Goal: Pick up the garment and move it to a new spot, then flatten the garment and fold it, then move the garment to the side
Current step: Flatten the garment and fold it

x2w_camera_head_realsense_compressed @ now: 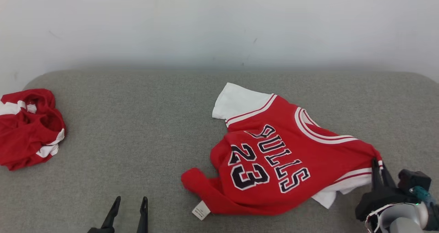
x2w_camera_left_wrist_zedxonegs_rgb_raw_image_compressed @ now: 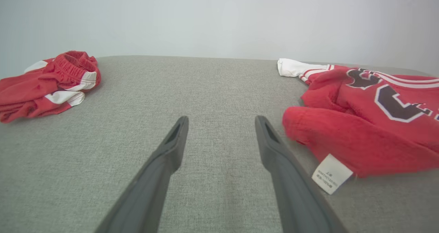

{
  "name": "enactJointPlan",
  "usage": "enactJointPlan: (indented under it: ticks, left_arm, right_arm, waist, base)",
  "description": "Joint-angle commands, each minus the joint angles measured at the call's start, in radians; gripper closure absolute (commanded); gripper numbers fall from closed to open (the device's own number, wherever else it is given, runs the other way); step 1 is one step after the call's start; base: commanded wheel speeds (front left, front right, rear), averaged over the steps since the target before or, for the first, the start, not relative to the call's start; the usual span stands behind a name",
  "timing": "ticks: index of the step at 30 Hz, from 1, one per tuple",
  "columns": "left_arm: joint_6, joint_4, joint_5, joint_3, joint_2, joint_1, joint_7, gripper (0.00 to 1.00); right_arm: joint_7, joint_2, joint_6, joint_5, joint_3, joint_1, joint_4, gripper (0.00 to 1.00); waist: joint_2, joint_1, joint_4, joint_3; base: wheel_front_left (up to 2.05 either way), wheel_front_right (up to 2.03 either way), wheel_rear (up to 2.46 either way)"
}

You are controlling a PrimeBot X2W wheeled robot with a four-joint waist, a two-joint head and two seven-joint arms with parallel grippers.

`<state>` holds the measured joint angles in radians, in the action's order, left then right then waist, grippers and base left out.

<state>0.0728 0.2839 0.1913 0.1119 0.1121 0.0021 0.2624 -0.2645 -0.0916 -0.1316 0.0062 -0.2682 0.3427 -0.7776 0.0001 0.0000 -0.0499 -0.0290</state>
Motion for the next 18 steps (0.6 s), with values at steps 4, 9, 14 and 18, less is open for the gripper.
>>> enactJointPlan:
  ticks: [4,9,14,18]
  left_arm:
    - [0.014,0.016,-0.016,0.001,-0.018,0.018,0.002,0.0]
    - [0.027,0.035,-0.025,0.004,-0.032,0.018,0.002,0.0]
    - [0.038,0.043,-0.031,0.005,-0.04,0.013,0.002,0.0]
    - [0.044,0.044,-0.041,0.007,-0.044,0.013,0.002,0.0]
  right_arm:
    - [-0.001,-0.036,0.002,-0.021,-0.052,-0.014,0.025,1.0]
    - [-0.002,-0.047,0.002,-0.038,-0.08,0.012,-0.054,0.63]
    - [-0.001,-0.025,0.002,-0.025,-0.063,0.011,-0.01,0.0]
    - [-0.002,0.002,0.002,-0.013,-0.05,-0.053,0.169,0.0]
  waist:
    - [-0.0001,0.0,0.02,0.014]
    - [-0.0001,0.0,0.031,0.019]
    - [-0.0001,0.0,0.034,0.021]
    - [-0.0001,0.0,0.037,0.019]
  base:
    - [0.0,0.0,0.0]
    - [0.0,0.0,0.0]
    - [0.0,0.0,0.0]
    - [0.0,0.0,0.0]
